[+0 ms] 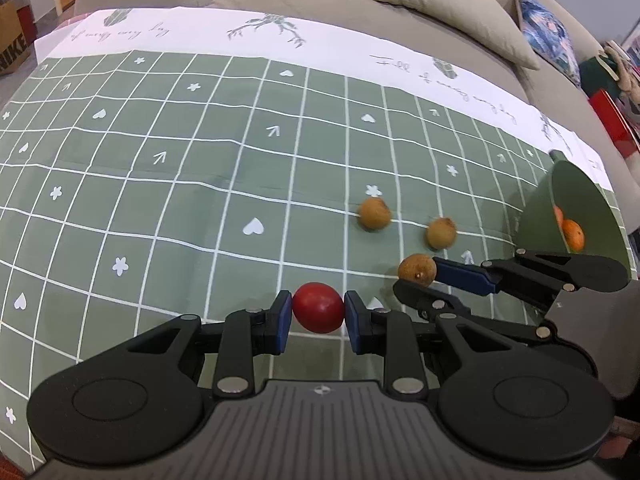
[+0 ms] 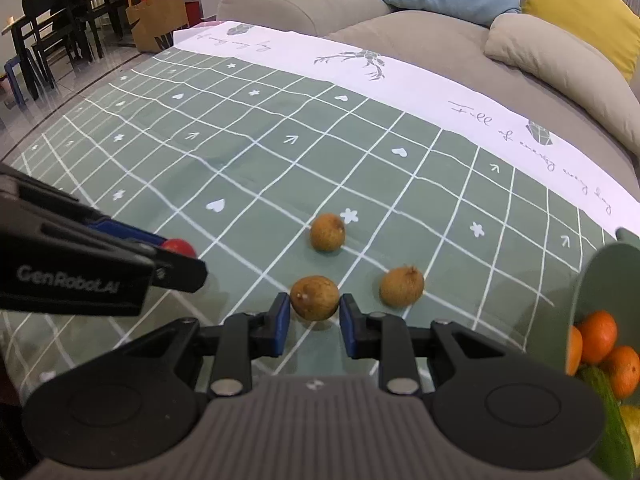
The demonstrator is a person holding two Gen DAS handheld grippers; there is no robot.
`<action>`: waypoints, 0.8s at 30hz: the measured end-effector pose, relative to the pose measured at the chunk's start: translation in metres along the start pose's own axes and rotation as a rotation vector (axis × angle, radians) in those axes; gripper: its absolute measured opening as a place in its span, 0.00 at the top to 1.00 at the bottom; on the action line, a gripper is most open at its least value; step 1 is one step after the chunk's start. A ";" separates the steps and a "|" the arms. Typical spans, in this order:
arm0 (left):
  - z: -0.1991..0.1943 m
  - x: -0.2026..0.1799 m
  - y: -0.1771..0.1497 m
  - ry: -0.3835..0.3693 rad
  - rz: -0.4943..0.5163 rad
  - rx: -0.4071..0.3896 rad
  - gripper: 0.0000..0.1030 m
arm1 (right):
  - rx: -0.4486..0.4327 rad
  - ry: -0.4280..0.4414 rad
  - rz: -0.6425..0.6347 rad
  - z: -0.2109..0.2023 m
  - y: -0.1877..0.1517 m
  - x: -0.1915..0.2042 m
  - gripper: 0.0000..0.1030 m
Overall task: Organize fruits
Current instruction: 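Carry the tomato with the left tool while the right tool carries the brown fruit over the colander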
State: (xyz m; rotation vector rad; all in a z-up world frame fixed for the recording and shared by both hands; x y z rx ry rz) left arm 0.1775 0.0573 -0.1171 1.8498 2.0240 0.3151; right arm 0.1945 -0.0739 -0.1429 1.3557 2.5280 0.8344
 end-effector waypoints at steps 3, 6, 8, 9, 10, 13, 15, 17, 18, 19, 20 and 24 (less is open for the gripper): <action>-0.007 -0.005 -0.004 -0.003 0.011 -0.004 0.70 | 0.008 0.015 0.006 -0.013 -0.008 0.001 0.78; -0.015 -0.012 -0.009 -0.009 0.020 -0.008 0.70 | 0.009 0.024 0.015 -0.029 -0.018 0.001 0.78; -0.019 -0.017 -0.013 -0.014 0.029 -0.011 0.70 | 0.002 0.025 0.020 -0.041 -0.025 -0.001 0.78; -0.022 -0.021 -0.014 -0.018 0.035 -0.013 0.70 | -0.005 0.023 0.021 -0.047 -0.028 -0.002 0.78; -0.024 -0.025 -0.016 -0.022 0.043 -0.016 0.70 | -0.012 0.020 0.025 -0.053 -0.031 -0.003 0.78; -0.031 -0.041 -0.018 -0.037 0.069 -0.025 0.70 | -0.045 0.014 0.042 -0.075 -0.039 -0.010 0.78; -0.035 -0.051 -0.017 -0.048 0.089 -0.032 0.70 | -0.068 0.007 0.052 -0.089 -0.043 -0.015 0.78; -0.039 -0.063 -0.015 -0.063 0.105 -0.038 0.70 | -0.087 -0.005 0.055 -0.102 -0.046 -0.022 0.78; -0.041 -0.069 -0.013 -0.073 0.112 -0.042 0.70 | -0.097 -0.011 0.055 -0.108 -0.048 -0.025 0.78; -0.043 -0.075 -0.012 -0.081 0.118 -0.046 0.70 | -0.107 -0.017 0.055 -0.114 -0.049 -0.029 0.78; -0.046 -0.081 -0.010 -0.090 0.125 -0.051 0.70 | -0.118 -0.022 0.056 -0.120 -0.050 -0.034 0.78; -0.052 -0.106 -0.003 -0.133 0.143 -0.060 0.70 | -0.152 -0.048 0.060 -0.141 -0.056 -0.055 0.78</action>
Point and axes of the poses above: each gripper's, at about its wrist camera, not at the fingertips, and z roughly the way its jaws point, x to its left, y to its top, the point moved 1 cm from there along z, roughly the way its jaws point, and after that the axes turned 6 degrees about y, right-handed, at the moved point
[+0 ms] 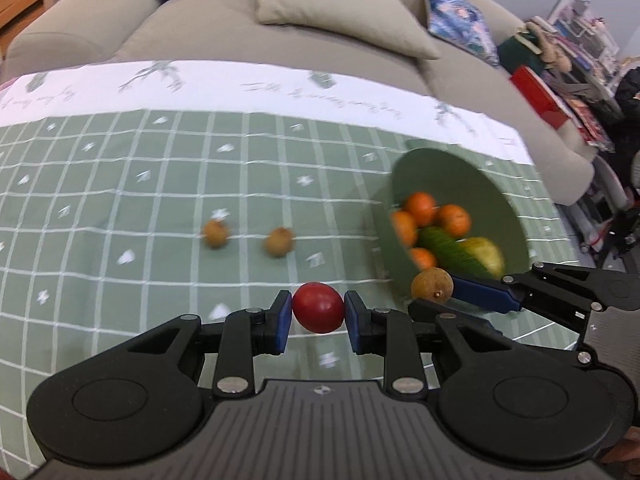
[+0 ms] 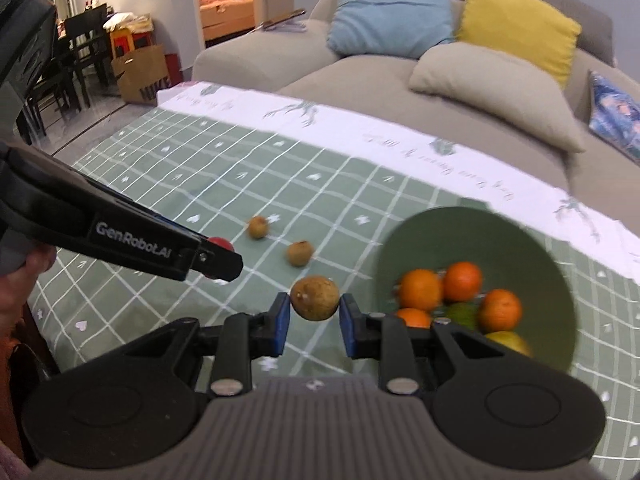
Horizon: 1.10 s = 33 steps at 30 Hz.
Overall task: Organize fruits
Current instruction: 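Carry the tomato with the left tool while the right tool carries the brown fruit over the colander, then open the left tool dropping the tomato while the right tool releases the brown fruit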
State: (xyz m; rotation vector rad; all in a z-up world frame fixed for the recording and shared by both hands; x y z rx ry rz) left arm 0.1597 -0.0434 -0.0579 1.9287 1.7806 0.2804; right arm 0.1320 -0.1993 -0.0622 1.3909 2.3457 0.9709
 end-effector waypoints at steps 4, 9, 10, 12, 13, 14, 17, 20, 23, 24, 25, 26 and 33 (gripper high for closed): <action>0.001 -0.025 0.010 -0.020 0.045 -0.019 0.70 | -0.034 -0.035 0.039 -0.020 -0.004 -0.029 0.78; 0.013 -0.053 0.027 -0.070 0.068 -0.011 0.70 | -0.047 -0.085 0.085 -0.034 -0.007 -0.063 0.78; 0.017 -0.058 0.030 -0.074 0.069 -0.006 0.70 | -0.045 -0.092 0.088 -0.034 -0.007 -0.069 0.78; 0.027 -0.067 0.037 -0.093 0.068 0.012 0.70 | -0.037 -0.102 0.091 -0.033 -0.006 -0.081 0.78; 0.032 -0.071 0.040 -0.102 0.064 0.020 0.70 | -0.030 -0.104 0.093 -0.031 -0.005 -0.086 0.78; 0.037 -0.075 0.043 -0.110 0.060 0.029 0.70 | -0.023 -0.105 0.094 -0.029 -0.004 -0.091 0.78; 0.052 -0.084 0.051 -0.110 0.061 0.052 0.70 | 0.002 -0.097 0.094 -0.019 -0.001 -0.104 0.78; 0.066 -0.090 0.057 -0.107 0.057 0.079 0.70 | 0.030 -0.077 0.096 -0.005 0.001 -0.117 0.78; 0.082 -0.094 0.060 -0.081 0.067 0.105 0.70 | 0.058 -0.070 0.105 0.010 0.001 -0.130 0.78; 0.087 -0.096 0.060 -0.068 0.080 0.116 0.70 | 0.066 -0.068 0.106 0.015 0.001 -0.133 0.78; 0.092 -0.098 0.061 -0.060 0.089 0.124 0.70 | 0.073 -0.063 0.106 0.020 0.001 -0.136 0.78; 0.095 -0.099 0.061 -0.060 0.094 0.128 0.70 | 0.081 -0.057 0.101 0.025 0.001 -0.140 0.78; 0.112 -0.101 0.068 -0.064 0.094 0.157 0.70 | 0.129 -0.014 0.055 0.055 0.004 -0.151 0.78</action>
Point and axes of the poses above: each gripper's, at about its wrist camera, not at the fingertips, and z roughly the way its jaws point, x to its left, y to its top, the point moved 1 cm from there along z, roughly the way its jaws point, and after that the axes turned 6 degrees about y, right-handed, at the moved point
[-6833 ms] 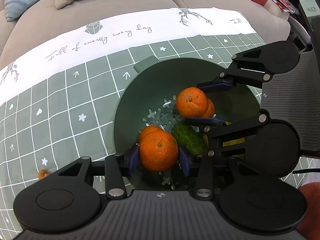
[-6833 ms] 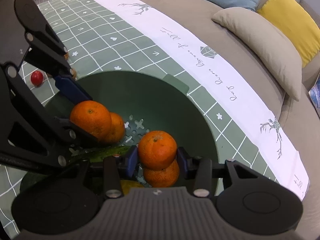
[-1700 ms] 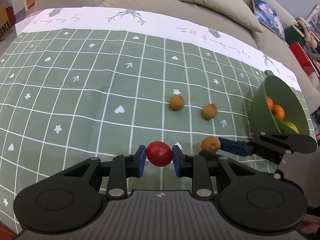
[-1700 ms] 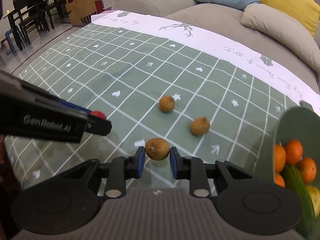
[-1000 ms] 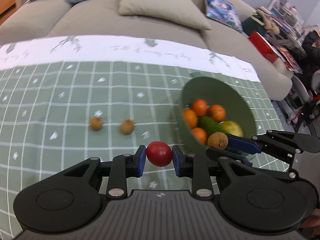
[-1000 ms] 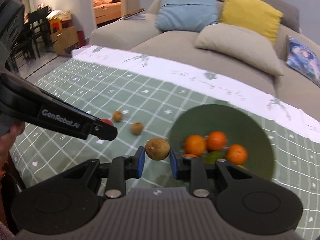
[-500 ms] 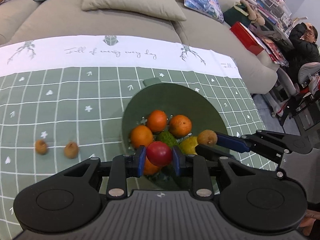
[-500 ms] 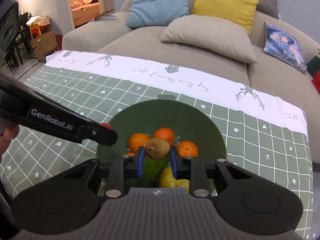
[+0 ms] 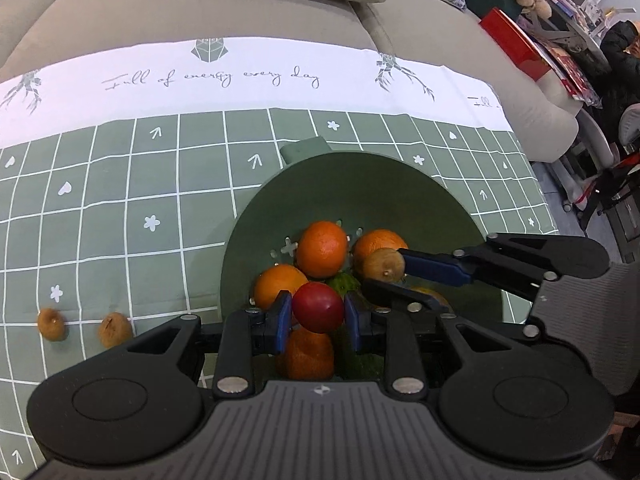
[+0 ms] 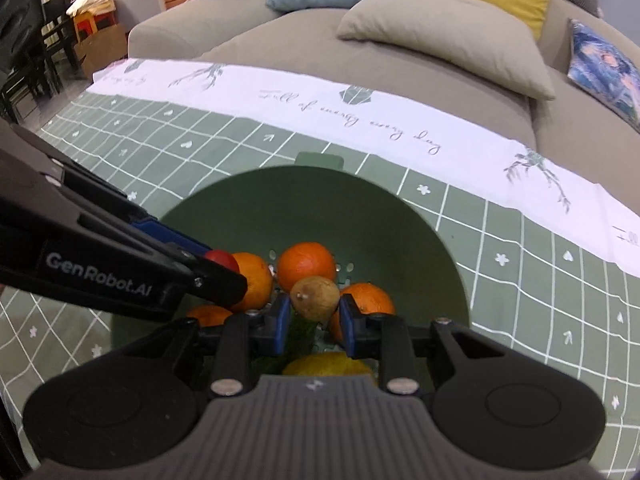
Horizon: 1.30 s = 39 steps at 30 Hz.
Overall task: Organize fruits
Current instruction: 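Open the left tool dropping the tomato while the right tool releases the brown fruit, then withdraw both tools from the colander toward the last two brown fruits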
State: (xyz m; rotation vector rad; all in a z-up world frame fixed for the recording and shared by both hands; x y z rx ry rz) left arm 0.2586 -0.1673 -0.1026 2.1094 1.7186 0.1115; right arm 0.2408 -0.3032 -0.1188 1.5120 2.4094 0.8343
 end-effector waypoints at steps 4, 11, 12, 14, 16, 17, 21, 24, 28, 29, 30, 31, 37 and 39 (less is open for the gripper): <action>0.007 0.002 0.002 -0.001 0.004 0.018 0.70 | 0.017 0.012 -0.022 0.009 0.003 -0.002 0.78; 0.013 0.003 0.001 -0.012 0.006 0.025 0.70 | 0.015 0.023 -0.014 0.015 0.004 -0.007 0.78; 0.013 0.003 0.001 -0.011 0.006 0.026 0.70 | 0.014 0.024 -0.014 0.015 0.004 -0.007 0.78; 0.013 0.003 0.003 -0.013 0.001 0.031 0.66 | 0.017 0.022 -0.017 0.015 0.004 -0.006 0.78; 0.013 0.004 0.004 -0.020 -0.006 0.033 0.60 | 0.020 0.020 -0.018 0.014 0.004 -0.006 0.78; 0.012 0.006 0.004 -0.024 -0.014 0.035 0.57 | 0.021 0.019 -0.020 0.014 0.004 -0.006 0.77; 0.006 0.012 0.006 -0.020 -0.037 0.036 0.52 | 0.024 0.012 -0.022 0.010 0.005 -0.003 0.77; -0.004 0.015 0.006 -0.030 -0.047 0.018 0.52 | 0.017 0.000 -0.021 0.004 0.005 0.001 0.77; -0.024 0.017 0.005 -0.035 -0.045 -0.029 0.51 | -0.002 -0.013 -0.011 -0.007 0.005 0.009 0.65; -0.029 0.017 0.004 -0.029 -0.040 -0.044 0.51 | -0.010 -0.016 -0.012 -0.011 0.006 0.014 0.65; -0.034 0.016 0.003 -0.021 -0.032 -0.059 0.51 | -0.016 -0.015 -0.015 -0.014 0.006 0.017 0.65; -0.041 0.017 0.002 -0.011 -0.023 -0.076 0.51 | -0.022 -0.014 -0.017 -0.018 0.007 0.021 0.65; -0.078 0.022 -0.010 0.063 0.034 -0.199 0.51 | -0.066 -0.018 0.003 -0.037 0.012 0.052 0.63; -0.091 0.027 -0.015 0.091 0.047 -0.239 0.51 | -0.084 -0.018 0.008 -0.042 0.013 0.065 0.63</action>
Point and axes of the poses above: each gripper's, at about its wrist camera, not at the fingertips, and z roughly the way its jaws point, x to its left, y to its top, the point moved 1 cm from there along z, roughly the way its jaws point, and after that the axes turned 6 degrees about y, right-handed, at the moved point
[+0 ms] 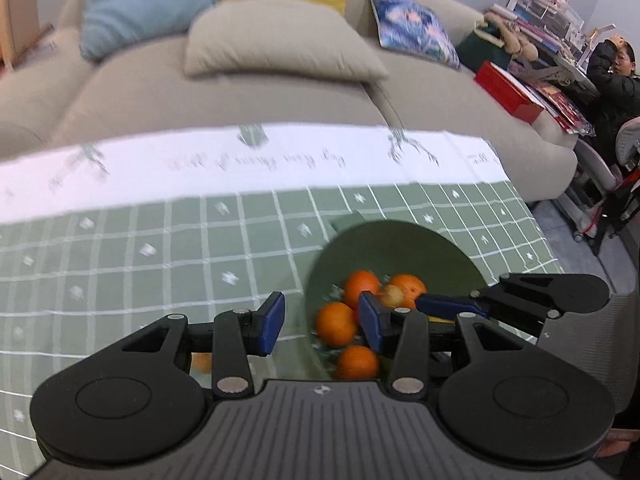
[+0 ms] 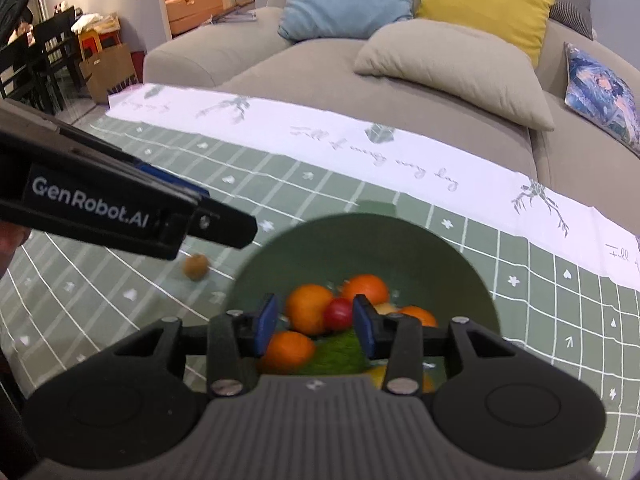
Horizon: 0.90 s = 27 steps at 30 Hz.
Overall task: Organize fruits
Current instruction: 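Withdraw both tools from the colander toward the last two brown fruits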
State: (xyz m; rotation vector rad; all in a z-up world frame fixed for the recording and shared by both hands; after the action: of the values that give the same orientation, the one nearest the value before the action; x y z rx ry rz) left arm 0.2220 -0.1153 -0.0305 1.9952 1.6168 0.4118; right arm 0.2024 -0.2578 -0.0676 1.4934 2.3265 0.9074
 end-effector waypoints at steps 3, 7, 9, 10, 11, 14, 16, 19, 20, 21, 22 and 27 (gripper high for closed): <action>-0.019 0.010 -0.005 0.042 0.019 -0.054 0.51 | -0.032 -0.005 0.001 -0.008 0.001 0.021 0.62; -0.041 0.024 -0.017 0.093 0.045 -0.116 0.51 | -0.079 -0.001 0.021 -0.018 0.000 0.047 0.61; -0.050 0.032 -0.024 0.113 0.045 -0.132 0.51 | -0.097 -0.002 0.038 -0.022 -0.002 0.059 0.61; -0.054 0.035 -0.028 0.120 0.044 -0.137 0.51 | -0.106 -0.002 0.049 -0.024 -0.004 0.065 0.61; -0.057 0.040 -0.032 0.129 0.043 -0.141 0.51 | -0.112 0.000 0.060 -0.025 -0.005 0.071 0.61; -0.063 0.050 -0.045 0.155 0.041 -0.143 0.51 | -0.127 0.003 0.093 -0.027 -0.009 0.086 0.61; -0.065 0.058 -0.052 0.166 0.033 -0.136 0.51 | -0.133 0.001 0.107 -0.026 -0.011 0.094 0.60; -0.068 0.072 -0.065 0.173 0.004 -0.127 0.51 | -0.143 -0.001 0.122 -0.026 -0.015 0.105 0.53; -0.068 0.075 -0.068 0.173 -0.008 -0.123 0.51 | -0.147 0.001 0.126 -0.025 -0.017 0.109 0.53; -0.070 0.079 -0.072 0.173 -0.014 -0.122 0.51 | -0.148 0.002 0.128 -0.025 -0.019 0.112 0.53; -0.070 0.083 -0.075 0.173 -0.018 -0.122 0.51 | -0.147 0.001 0.129 -0.023 -0.020 0.114 0.53; -0.068 0.096 -0.090 0.199 -0.033 -0.112 0.51 | -0.128 -0.011 0.128 -0.014 -0.024 0.125 0.53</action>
State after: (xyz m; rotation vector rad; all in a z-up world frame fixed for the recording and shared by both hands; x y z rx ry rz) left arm 0.1353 0.0042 -0.0368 1.8903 1.7026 0.6917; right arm 0.1209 -0.1602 -0.0548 1.6044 2.1413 1.0551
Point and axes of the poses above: each gripper's, at about its wrist camera, not at the fingertips, and z roughly the way its jaws point, x to its left, y to its top, the point moved 1 cm from there along z, roughly the way its jaws point, and after that the axes turned 6 degrees about y, right-handed, at the moved point
